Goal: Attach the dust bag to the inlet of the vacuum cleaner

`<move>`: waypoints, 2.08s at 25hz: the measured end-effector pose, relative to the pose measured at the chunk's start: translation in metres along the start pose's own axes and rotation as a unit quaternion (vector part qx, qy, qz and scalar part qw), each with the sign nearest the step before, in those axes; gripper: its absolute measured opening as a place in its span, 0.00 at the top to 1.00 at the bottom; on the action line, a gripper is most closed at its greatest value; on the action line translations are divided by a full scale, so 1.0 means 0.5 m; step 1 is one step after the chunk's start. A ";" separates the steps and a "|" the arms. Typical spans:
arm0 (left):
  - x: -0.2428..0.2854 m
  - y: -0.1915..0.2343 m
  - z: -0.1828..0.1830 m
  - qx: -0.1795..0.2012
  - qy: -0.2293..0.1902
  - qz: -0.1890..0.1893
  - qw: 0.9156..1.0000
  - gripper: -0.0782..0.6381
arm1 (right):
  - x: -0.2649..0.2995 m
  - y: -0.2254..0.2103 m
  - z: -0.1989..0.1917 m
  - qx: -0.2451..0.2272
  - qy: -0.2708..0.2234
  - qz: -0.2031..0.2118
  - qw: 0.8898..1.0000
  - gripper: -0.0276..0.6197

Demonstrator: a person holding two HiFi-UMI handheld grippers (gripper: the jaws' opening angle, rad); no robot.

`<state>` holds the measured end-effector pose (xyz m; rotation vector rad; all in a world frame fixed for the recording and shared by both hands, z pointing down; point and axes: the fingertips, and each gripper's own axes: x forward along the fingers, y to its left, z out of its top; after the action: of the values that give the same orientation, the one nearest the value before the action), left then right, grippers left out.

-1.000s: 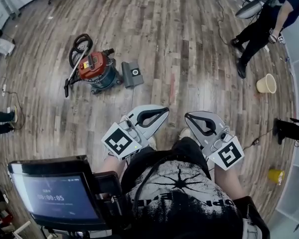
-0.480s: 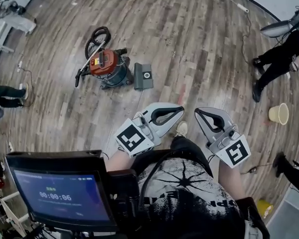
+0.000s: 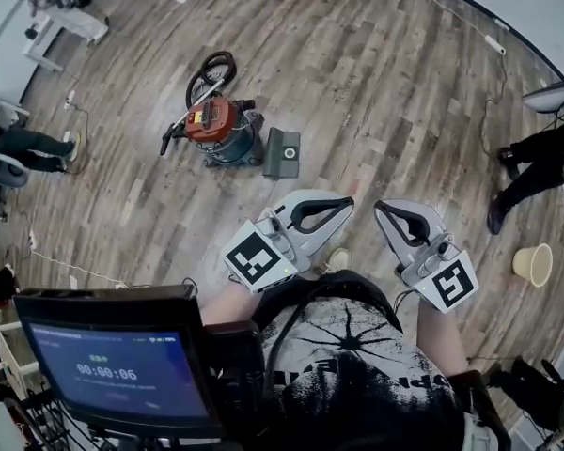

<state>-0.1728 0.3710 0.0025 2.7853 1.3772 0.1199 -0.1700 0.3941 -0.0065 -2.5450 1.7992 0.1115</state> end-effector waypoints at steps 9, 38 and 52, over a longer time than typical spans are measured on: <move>0.026 0.067 -0.007 -0.013 0.002 0.047 0.999 0.89 | 0.040 -0.066 -0.004 -0.006 -0.013 0.047 0.999 0.95; 0.024 0.558 0.021 -0.007 -0.025 -0.016 1.000 0.89 | 0.447 -0.310 -0.020 -0.048 0.055 0.006 0.997 0.95; -0.045 0.781 0.036 -0.018 -0.054 0.020 0.998 0.89 | 0.661 -0.379 -0.030 -0.065 0.085 0.044 0.993 0.95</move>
<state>0.1244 0.1160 0.0080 2.7455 1.2836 -0.0040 0.1190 0.1454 -0.0196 -2.6350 2.0302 0.0142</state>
